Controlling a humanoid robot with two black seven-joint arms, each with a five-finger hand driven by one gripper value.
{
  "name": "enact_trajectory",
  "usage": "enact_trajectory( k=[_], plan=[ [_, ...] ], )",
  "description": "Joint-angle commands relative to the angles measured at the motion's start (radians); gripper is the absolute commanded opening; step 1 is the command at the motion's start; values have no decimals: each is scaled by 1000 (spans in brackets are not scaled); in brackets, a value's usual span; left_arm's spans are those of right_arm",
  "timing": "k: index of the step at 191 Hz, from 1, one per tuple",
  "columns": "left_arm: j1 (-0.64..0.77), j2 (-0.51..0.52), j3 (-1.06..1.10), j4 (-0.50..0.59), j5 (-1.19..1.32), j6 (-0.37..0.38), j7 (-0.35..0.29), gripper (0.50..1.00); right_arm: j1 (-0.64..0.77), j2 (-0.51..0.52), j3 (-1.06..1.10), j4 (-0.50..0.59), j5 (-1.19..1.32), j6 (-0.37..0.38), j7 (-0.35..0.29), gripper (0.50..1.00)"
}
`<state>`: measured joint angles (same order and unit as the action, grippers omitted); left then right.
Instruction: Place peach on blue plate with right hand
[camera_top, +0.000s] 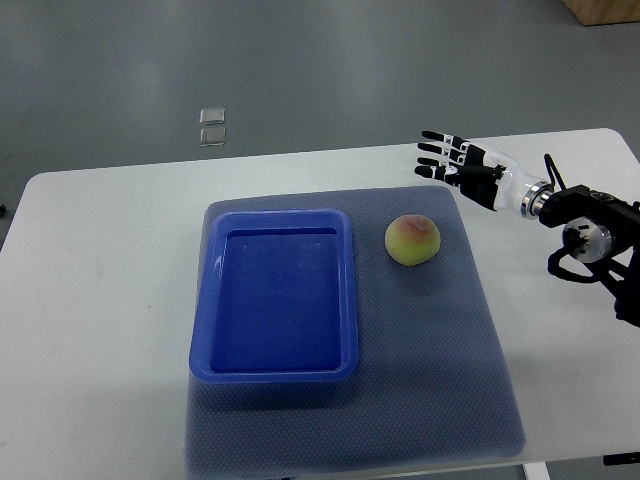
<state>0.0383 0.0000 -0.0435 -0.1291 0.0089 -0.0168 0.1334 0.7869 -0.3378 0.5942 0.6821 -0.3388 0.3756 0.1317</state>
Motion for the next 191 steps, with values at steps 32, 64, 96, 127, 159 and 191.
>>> enact_trajectory(
  k=[32,64,96,127,159,191],
  plan=[
    [0,0,1,-1,0,0,0,1000,29,-27,-4,39,-305,51,75,930],
    [0,0,1,-1,0,0,0,1000,61,-27,-5,43,-497,46,106,928],
    [0,0,1,-1,0,0,0,1000,66,-39,-11,71,-718,51,186,928],
    [0,0,1,-1,0,0,0,1000,71,-72,-51,96,-891,59,221,928],
    [0,0,1,-1,0,0,0,1000,152,-78,-186,111,-968,59,229,928],
    [0,0,1,-1,0,0,0,1000,173,-73,-251,105,-980,52,229,928]
  ],
)
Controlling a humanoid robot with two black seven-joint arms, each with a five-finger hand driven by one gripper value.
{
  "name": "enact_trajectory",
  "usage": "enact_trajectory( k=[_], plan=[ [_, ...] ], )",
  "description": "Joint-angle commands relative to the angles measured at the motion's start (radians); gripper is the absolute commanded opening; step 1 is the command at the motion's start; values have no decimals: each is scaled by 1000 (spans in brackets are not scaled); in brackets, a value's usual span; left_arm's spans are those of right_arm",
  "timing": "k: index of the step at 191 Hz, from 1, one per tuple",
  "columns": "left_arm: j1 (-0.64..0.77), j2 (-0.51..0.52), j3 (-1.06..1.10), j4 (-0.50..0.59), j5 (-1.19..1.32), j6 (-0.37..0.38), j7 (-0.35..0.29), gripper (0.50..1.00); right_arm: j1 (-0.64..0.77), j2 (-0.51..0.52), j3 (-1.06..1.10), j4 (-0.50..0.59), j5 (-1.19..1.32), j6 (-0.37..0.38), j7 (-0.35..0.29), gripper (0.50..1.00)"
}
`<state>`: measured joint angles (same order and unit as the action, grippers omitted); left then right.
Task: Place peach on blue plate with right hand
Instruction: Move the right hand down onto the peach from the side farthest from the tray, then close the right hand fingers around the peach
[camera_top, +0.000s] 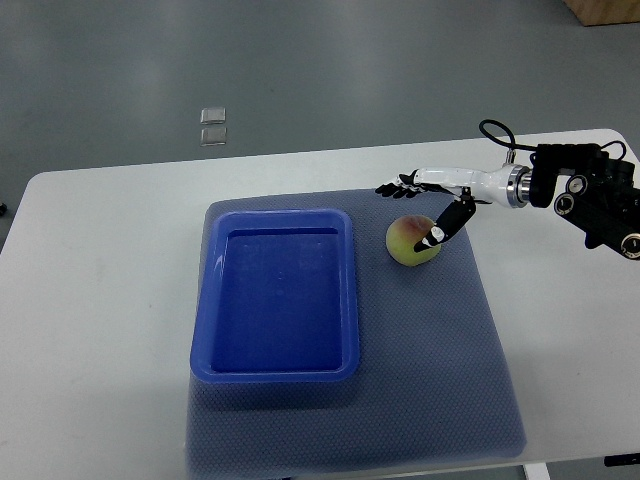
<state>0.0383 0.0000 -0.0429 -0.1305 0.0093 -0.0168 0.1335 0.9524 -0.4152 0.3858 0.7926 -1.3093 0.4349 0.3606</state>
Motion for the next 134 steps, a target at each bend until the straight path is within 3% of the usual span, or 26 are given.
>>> enact_trajectory(
  k=[1,134],
  plan=[
    [0,0,-2,0,0,0,0,1000,8,4,-47,-9,-11,-10,0,928],
    [0,0,0,0,0,0,0,1000,3,13,-114,-47,-30,-85,-6,924]
  ],
)
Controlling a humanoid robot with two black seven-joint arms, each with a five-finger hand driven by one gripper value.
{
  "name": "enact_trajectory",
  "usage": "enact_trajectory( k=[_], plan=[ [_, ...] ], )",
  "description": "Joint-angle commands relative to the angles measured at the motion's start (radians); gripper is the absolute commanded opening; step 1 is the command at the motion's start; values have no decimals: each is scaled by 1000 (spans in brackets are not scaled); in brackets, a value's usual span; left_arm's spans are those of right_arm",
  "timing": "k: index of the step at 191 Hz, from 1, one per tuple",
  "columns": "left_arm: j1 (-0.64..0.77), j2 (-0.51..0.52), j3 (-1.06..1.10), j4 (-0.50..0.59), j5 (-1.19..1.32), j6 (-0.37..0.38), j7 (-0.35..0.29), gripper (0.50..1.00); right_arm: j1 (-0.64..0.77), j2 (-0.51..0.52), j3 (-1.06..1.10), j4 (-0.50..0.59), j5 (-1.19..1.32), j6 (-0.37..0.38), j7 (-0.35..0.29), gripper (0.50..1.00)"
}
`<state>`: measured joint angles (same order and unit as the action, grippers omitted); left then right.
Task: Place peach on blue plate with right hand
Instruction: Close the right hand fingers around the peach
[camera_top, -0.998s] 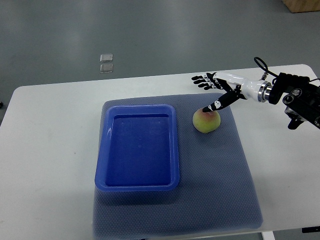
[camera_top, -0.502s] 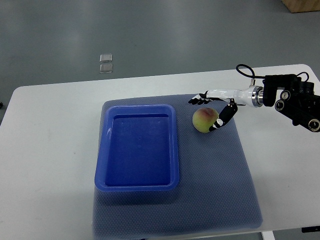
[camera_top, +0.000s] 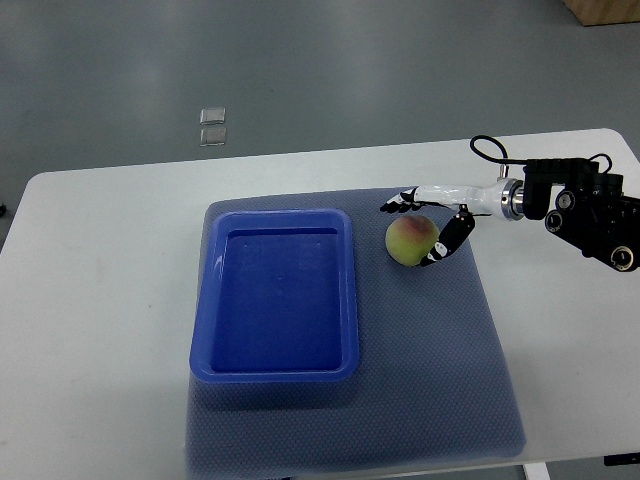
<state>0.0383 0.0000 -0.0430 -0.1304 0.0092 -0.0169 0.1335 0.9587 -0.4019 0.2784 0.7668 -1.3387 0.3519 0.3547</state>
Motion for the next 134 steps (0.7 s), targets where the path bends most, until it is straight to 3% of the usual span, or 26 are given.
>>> enact_trajectory(
  k=[1,42,61,88,115,134],
  plan=[
    [0,0,0,0,0,0,-2,1000,-3,0,-7,-24,0,-2,0,924],
    [0,0,0,0,0,0,0,1000,-8,6,-8,-34,-2,-10,0,903],
    [0,0,0,0,0,0,0,1000,-6,8,-27,-34,-2,-13,0,823],
    [0,0,0,0,0,0,0,1000,-6,8,-35,-35,-2,-22,1,787],
    [0,0,0,0,0,0,0,1000,-8,8,-35,-35,-2,-24,0,699],
    [0,0,0,0,0,0,0,1000,-9,6,-35,-35,0,-19,1,580]
  ],
)
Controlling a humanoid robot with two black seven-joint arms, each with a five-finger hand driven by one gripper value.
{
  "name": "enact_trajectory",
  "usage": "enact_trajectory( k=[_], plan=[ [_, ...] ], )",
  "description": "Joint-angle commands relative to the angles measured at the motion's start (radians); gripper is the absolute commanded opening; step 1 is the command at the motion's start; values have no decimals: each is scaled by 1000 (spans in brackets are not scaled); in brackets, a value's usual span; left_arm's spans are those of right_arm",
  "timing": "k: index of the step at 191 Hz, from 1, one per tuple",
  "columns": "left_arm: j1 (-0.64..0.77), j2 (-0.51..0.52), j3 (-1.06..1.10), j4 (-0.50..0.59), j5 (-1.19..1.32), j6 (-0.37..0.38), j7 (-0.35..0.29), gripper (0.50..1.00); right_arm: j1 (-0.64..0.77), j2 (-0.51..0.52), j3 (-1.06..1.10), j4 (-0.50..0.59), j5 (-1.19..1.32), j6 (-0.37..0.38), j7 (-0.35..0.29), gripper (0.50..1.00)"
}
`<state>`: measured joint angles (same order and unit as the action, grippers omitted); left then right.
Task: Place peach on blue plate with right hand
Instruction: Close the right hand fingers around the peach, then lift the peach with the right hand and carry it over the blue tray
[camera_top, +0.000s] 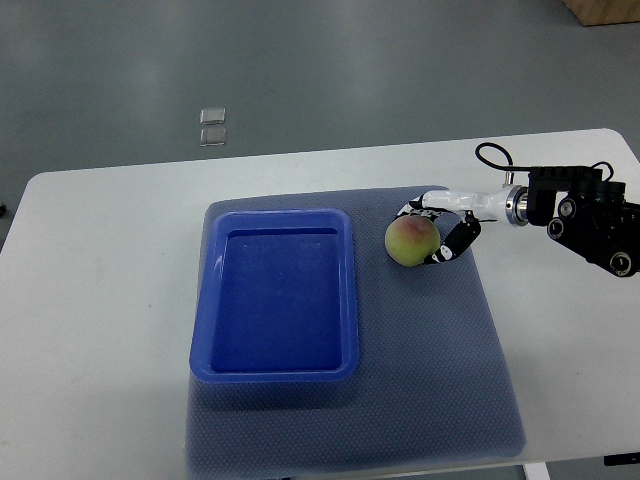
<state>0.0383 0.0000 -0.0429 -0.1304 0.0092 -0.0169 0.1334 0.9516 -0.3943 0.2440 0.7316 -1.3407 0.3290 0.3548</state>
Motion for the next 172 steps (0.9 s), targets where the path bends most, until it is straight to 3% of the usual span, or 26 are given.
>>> enact_trajectory(
  k=[1,13,22,78,131,172],
  plan=[
    [0,0,0,0,0,0,0,1000,-1,-2,0,0,2,5,1,572],
    [0,0,0,0,0,0,0,1000,3,-3,0,0,2,12,1,515],
    [0,0,0,0,0,0,0,1000,7,-3,0,0,2,13,1,500],
    [0,0,0,0,0,0,0,1000,105,6,5,23,17,33,9,500],
    [0,0,0,0,0,0,0,1000,228,167,-3,22,17,61,9,500],
    [0,0,0,0,0,0,0,1000,257,282,-127,9,6,68,7,500]
  ],
)
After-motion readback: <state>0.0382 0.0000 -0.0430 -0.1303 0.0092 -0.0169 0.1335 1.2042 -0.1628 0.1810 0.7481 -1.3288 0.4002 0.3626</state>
